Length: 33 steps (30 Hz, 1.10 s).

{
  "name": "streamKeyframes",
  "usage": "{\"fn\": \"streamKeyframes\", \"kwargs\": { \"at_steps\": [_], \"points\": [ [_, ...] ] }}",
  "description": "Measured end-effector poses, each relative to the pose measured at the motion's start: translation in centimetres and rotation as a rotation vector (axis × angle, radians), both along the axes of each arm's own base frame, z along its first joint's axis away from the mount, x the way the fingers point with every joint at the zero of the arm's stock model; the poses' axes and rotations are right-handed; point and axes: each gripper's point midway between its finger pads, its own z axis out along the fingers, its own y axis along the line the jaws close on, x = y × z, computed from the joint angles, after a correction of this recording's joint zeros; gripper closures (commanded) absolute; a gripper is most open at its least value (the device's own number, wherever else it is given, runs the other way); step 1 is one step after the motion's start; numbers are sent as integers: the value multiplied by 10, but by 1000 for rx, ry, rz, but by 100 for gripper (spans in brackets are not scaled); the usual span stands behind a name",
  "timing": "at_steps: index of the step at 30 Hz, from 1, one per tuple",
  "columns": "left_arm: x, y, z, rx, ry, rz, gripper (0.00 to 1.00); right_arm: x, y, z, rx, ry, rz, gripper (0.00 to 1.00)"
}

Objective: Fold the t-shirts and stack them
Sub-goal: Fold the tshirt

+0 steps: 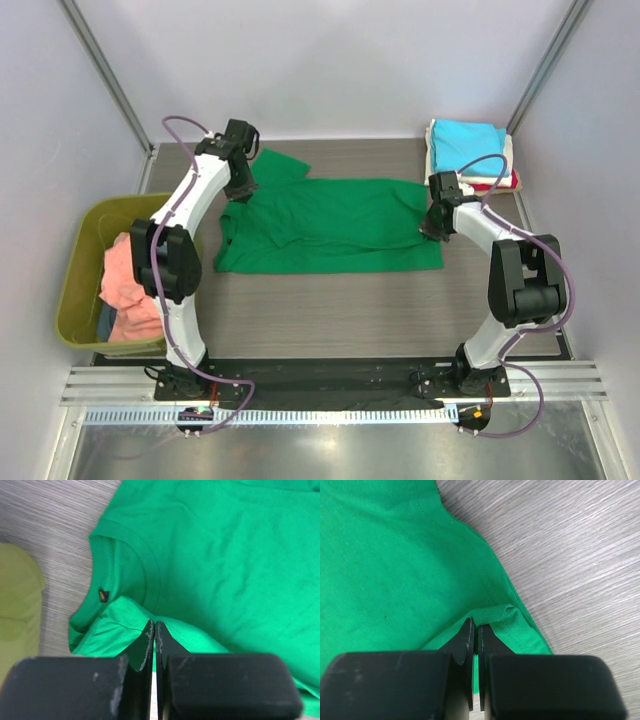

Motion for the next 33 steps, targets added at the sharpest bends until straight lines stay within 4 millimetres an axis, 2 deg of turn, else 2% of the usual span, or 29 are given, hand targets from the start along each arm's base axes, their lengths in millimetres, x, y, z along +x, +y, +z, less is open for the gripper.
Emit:
{"fn": "streamKeyframes", "kwargs": {
  "at_steps": [6,8,10,11,13,14,15,17,18,19,21,23,24,25,28,31,33],
  "points": [
    [3,7,3,5,-8,16,100,2,0,-1,12,-6,1,99],
    [10,5,8,2,-21,16,100,3,1,-4,16,1,3,99],
    [26,2,13,-4,-46,14,99,7,2,-8,22,11,3,99],
    [35,0,15,-6,-59,14,94,9,2,-10,25,14,3,92],
    [54,-4,16,-9,-81,13,82,15,2,-14,37,17,-1,61],
    [63,-5,15,-9,-86,11,67,19,2,-16,48,17,-2,20],
    [68,-5,13,-7,-84,9,61,22,1,-16,55,13,-6,3],
    [74,-4,7,-2,-69,11,52,25,-4,-16,58,7,-7,0],
    [70,-3,3,2,-49,13,50,26,-7,-15,58,0,-13,0],
    [65,0,-2,7,-33,20,50,26,-10,-13,58,-9,-19,0],
    [40,6,-14,15,19,32,50,23,-15,-9,59,-29,-31,0],
    [3,12,-27,10,68,49,49,9,-19,-1,61,-63,-41,0],
    [-9,14,-30,10,80,53,49,1,-21,2,65,-81,-47,0],
    [-37,15,-33,-7,93,62,49,-8,-21,5,69,-101,-50,0],
    [-88,21,-29,-43,64,83,50,-39,-19,10,89,-132,-59,0],
    [-109,22,-26,-83,-6,107,50,-58,-15,5,116,-143,-57,2],
    [-119,23,-34,-103,-35,117,49,-70,-11,-7,137,-122,-51,4]
  ]
}}
